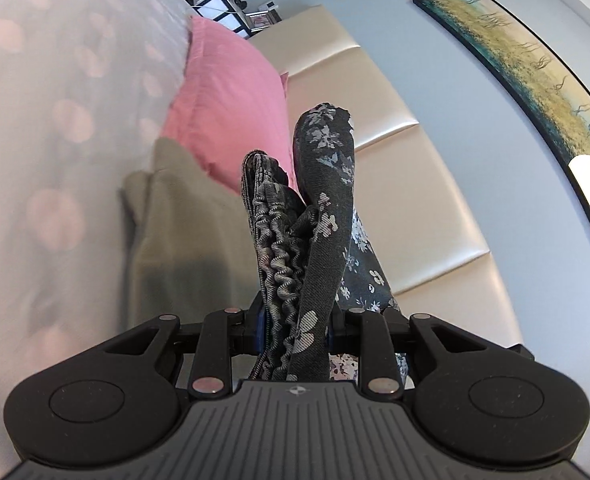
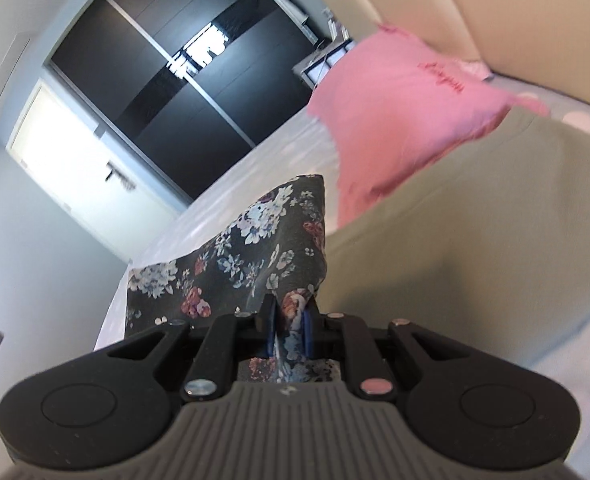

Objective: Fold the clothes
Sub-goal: 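Lift the folded jeans with both grippers and carry them toward the grey blanket, then lower the jeans onto the grey blanket and open both grippers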

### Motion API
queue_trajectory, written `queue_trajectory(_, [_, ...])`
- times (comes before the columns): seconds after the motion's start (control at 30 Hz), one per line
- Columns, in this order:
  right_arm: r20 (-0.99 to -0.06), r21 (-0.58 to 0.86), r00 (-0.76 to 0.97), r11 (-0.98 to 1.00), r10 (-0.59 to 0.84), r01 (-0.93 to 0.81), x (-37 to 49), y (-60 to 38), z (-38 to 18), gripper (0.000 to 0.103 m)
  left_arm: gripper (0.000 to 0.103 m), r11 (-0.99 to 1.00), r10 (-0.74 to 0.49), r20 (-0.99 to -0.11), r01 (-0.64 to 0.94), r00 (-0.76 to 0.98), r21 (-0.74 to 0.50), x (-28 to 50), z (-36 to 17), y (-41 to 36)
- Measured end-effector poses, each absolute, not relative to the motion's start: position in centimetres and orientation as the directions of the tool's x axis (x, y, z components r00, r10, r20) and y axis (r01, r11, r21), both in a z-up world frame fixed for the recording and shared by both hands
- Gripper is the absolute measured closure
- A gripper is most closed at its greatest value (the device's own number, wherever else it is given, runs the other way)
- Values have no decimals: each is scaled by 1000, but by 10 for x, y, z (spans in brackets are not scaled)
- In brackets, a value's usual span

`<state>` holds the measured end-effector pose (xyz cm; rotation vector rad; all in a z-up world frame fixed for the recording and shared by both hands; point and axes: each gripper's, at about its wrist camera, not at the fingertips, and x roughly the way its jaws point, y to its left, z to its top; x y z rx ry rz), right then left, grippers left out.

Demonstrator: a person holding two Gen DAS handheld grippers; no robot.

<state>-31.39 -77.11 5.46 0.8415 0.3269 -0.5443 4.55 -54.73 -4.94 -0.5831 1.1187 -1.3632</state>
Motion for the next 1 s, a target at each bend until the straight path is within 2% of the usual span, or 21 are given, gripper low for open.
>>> queue_trajectory(0.33, [-491, 602, 784, 502, -381, 621, -295, -855, 2, 88, 80, 188, -949, -280, 445, -149, -876, 47, -100, -622])
queue_trajectory(0.7, [-608, 525, 685, 444, -401, 726, -273, -876, -74, 86, 78, 367, -873, -473, 472, -123, -801, 54, -145, -637])
queue_trajectory(0.9, [-626, 450, 608, 411, -489, 793, -273, -868, -61, 68, 73, 409, -837, -542, 572, -75, -711, 54, -110, -626])
queue_trajectory(1.0, [-602, 424, 605, 433, -521, 796, -284, -854, -45, 68, 73, 407, -846, -533, 630, -13, -661, 54, -81, -612])
